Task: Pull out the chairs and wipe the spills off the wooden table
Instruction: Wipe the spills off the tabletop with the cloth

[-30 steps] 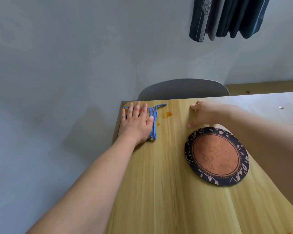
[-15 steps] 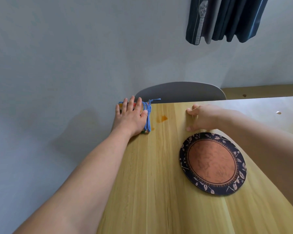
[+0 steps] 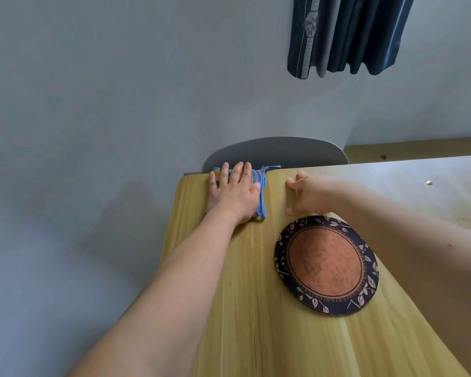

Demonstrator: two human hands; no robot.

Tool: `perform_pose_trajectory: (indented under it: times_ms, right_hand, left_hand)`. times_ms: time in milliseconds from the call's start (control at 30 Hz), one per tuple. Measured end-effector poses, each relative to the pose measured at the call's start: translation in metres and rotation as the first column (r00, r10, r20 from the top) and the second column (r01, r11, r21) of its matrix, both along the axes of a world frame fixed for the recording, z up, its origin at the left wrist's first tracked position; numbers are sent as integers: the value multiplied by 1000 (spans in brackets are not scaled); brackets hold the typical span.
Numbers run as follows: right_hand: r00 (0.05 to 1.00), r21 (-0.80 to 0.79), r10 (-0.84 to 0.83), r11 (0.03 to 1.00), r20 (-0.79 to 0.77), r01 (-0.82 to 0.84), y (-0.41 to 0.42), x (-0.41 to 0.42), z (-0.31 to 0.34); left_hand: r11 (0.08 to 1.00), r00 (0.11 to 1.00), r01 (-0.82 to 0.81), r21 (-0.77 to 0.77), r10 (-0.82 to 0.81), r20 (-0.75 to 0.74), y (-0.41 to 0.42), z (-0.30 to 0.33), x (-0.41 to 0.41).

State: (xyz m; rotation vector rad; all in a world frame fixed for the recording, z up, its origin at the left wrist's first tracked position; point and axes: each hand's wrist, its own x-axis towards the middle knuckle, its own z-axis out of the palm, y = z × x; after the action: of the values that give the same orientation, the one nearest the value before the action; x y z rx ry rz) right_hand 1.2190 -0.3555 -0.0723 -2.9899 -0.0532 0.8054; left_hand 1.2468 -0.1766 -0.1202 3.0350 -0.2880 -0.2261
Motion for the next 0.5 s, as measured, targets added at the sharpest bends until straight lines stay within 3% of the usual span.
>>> perform_pose_trajectory:
  times_ms: [500]
  right_hand:
    - [1000, -22, -2, 1000, -18, 2, 5, -2, 4]
  left_hand:
    - [1000, 1000, 22, -4, -22, 4, -14, -1, 1]
